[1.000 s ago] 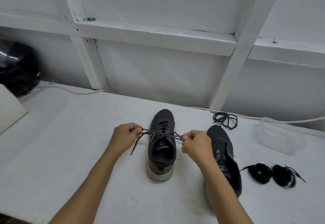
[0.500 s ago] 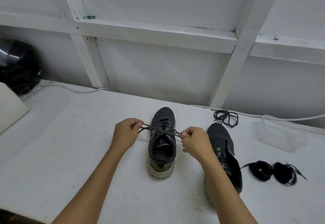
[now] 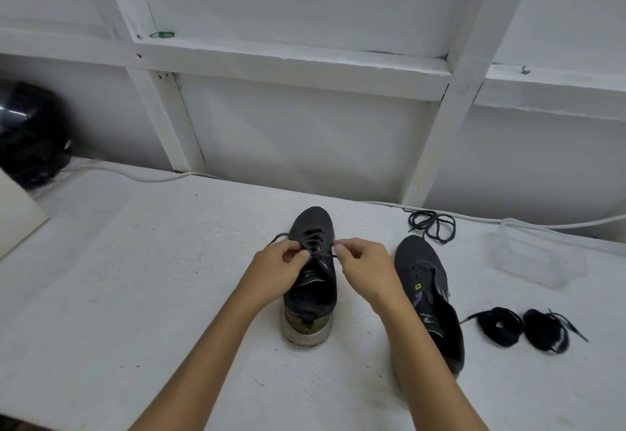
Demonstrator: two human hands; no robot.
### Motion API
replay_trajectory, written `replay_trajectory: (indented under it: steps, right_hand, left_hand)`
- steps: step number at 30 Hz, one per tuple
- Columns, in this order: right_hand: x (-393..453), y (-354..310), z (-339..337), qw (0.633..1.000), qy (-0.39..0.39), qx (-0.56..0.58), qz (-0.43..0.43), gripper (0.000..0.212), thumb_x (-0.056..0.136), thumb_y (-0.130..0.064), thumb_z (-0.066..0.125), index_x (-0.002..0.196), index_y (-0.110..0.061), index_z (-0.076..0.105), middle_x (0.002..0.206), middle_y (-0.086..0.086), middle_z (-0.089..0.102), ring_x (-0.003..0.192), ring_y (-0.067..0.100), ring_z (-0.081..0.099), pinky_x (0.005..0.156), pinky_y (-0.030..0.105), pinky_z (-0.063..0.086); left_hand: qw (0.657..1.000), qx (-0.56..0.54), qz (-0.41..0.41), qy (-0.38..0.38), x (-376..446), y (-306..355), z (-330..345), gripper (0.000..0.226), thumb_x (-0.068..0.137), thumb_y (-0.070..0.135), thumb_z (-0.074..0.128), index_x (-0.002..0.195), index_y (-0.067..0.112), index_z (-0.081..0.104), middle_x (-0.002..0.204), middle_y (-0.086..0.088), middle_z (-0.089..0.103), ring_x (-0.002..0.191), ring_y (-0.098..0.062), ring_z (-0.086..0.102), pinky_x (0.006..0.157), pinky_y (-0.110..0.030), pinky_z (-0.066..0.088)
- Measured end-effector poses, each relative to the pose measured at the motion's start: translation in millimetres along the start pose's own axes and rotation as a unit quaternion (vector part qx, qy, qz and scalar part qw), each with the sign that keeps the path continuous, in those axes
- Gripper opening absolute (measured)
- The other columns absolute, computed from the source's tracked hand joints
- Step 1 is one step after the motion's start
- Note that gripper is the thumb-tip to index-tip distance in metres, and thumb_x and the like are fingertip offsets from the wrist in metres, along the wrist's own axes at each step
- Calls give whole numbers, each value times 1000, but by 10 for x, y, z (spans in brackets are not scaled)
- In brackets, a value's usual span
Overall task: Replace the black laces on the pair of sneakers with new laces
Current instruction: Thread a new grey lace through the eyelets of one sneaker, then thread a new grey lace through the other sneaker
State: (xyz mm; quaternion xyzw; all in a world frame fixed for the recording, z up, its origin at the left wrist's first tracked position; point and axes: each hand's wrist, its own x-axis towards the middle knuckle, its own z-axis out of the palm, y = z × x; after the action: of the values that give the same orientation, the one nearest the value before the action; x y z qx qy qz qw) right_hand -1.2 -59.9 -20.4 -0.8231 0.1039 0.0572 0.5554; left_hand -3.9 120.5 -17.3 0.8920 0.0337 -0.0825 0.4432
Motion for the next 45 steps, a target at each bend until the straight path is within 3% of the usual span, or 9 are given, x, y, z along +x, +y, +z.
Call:
replay_trajectory:
  steps: [5, 9, 12, 20, 25, 29, 38, 42, 45]
  right_hand:
    - [-30, 23, 108, 997, -13, -61, -35, 27, 96, -27, 63, 121, -25, 73, 114, -11, 72, 109, 8, 64, 94, 25, 49]
    - [-217, 152, 301, 997, -7, 70, -34, 20, 99, -26, 58, 104, -39, 72, 105, -17, 73, 102, 2, 68, 97, 32, 55]
    - [-288, 194, 401, 993, 9, 97, -60, 21, 99, -28, 58, 114, -29, 73, 111, -15, 72, 105, 0, 66, 97, 30, 54]
    - [-350, 169, 509, 994, 11, 49, -93, 20, 101, -29, 55, 113, -27, 70, 108, -14, 68, 105, 1, 62, 94, 23, 51]
    - [-422, 173, 305, 995, 29, 11, -99, 22, 99, -24, 58, 118, -25, 71, 113, -20, 69, 109, -1, 62, 97, 23, 51]
    - [-526, 89, -27, 989, 92, -9, -113, 17, 100, -25, 59, 108, -26, 74, 105, -20, 71, 95, -6, 64, 79, 6, 45]
    - [-790, 187, -904, 961, 247, -7, -123, 17, 99, -23, 60, 105, -24, 76, 100, -20, 73, 98, -4, 64, 84, 11, 46]
    - [-853, 404, -1053, 975, 213, -10, -59, 19, 98, -29, 61, 113, -30, 72, 113, -19, 71, 108, -6, 60, 86, 4, 42]
    - [-881, 608, -1096, 988, 156, -3, -5, 34, 97, -37, 62, 130, -28, 65, 129, -17, 64, 119, -4, 55, 103, 19, 44]
  left_hand:
    - [993, 93, 73, -9, -43, -52, 88, 31, 96, 31, 60, 125, 21, 60, 118, 7, 57, 103, -9, 53, 83, -19, 39]
    - [995, 56, 82, 22, -114, -89, 126, 23, 103, 24, 50, 118, 17, 65, 108, 2, 68, 92, -11, 60, 71, -10, 44]
    - [996, 49, 78, 19, -116, -87, 61, 28, 103, 22, 49, 126, 16, 63, 112, 0, 67, 98, -15, 60, 83, -23, 49]
    - [998, 10, 59, -5, -131, -205, -50, 29, 100, 32, 55, 127, 24, 63, 117, 10, 62, 108, -8, 58, 90, -20, 43]
    - [985, 24, 98, 142, -182, -100, 38, 16, 99, 23, 57, 105, 17, 70, 103, 9, 64, 100, -12, 59, 87, -28, 47]
    - [964, 50, 168, 198, -288, 213, 107, 11, 97, 20, 57, 93, 20, 67, 92, 8, 62, 88, -12, 58, 77, -24, 44]
    - [974, -58, 217, 42, -443, 718, 741, 13, 97, 16, 59, 101, 16, 71, 100, 10, 68, 93, 1, 60, 72, -8, 47]
    - [981, -46, 182, -44, -488, 661, 1081, 25, 100, 25, 56, 122, 19, 67, 116, 10, 63, 109, 0, 58, 90, -19, 51]
    - [982, -40, 148, -106, -551, 628, 1246, 43, 99, 37, 55, 139, 20, 55, 138, 8, 55, 128, -6, 49, 108, -31, 43]
